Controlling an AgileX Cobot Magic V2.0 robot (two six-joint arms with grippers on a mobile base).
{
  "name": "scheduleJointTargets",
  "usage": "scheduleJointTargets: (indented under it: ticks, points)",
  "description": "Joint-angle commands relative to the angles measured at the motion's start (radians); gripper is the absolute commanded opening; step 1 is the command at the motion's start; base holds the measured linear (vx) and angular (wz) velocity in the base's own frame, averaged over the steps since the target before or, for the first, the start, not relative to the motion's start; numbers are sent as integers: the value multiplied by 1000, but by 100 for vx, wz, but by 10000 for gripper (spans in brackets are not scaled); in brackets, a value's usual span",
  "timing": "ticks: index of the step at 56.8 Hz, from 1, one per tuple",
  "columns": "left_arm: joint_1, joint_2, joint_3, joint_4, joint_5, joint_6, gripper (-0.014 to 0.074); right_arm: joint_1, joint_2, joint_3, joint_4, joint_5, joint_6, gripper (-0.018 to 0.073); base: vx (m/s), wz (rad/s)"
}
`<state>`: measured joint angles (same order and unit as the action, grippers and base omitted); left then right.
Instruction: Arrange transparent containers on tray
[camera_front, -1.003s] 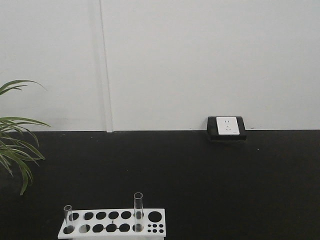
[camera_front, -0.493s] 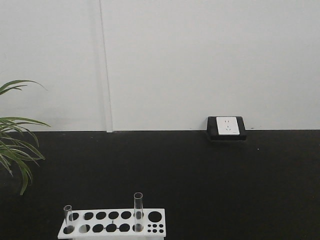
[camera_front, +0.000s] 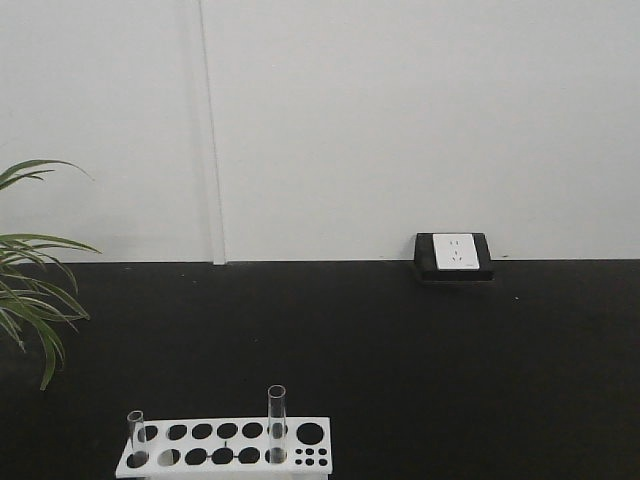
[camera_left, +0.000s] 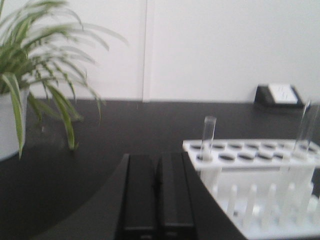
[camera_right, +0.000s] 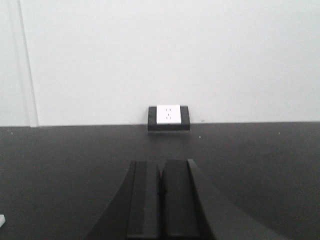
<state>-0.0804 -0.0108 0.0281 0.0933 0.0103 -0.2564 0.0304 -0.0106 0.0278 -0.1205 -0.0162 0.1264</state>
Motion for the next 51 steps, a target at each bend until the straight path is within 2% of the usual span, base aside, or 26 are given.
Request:
scheduleJointTargets:
  ticks: [1, 6, 14, 21, 26, 33, 42, 51]
  points:
    - [2, -24, -4, 1, -169, -2, -7, 1, 0, -78, -8, -68, -2, -9, 0, 0]
    - [2, -19, -80, 21, -128, -1, -7, 1, 28, -172, -8, 10, -2, -10, 0, 0]
    - [2, 56, -272, 66, 74, -1, -7, 1, 140, -332, -8, 125, -2, -9, 0, 0]
    - [2, 180, -407, 66, 193, -1, -7, 1, 253, -391, -15, 124, -2, -8, 0, 0]
    - [2, 263, -456, 62, 188, -2, -7, 1, 326, -395, -16, 94, -2, -8, 0, 0]
    - [2, 376, -460, 62, 95, -2, -7, 1, 411, -395, -16, 82, -2, -6, 0, 0]
    - [2, 504, -460, 62, 50, -2, 1, 1, 499, -395, -15, 58, -2, 3, 0, 0]
    - [2, 633, -460, 62, 25, -2, 74, 1, 551, -395, -15, 51, -2, 46, 0, 0]
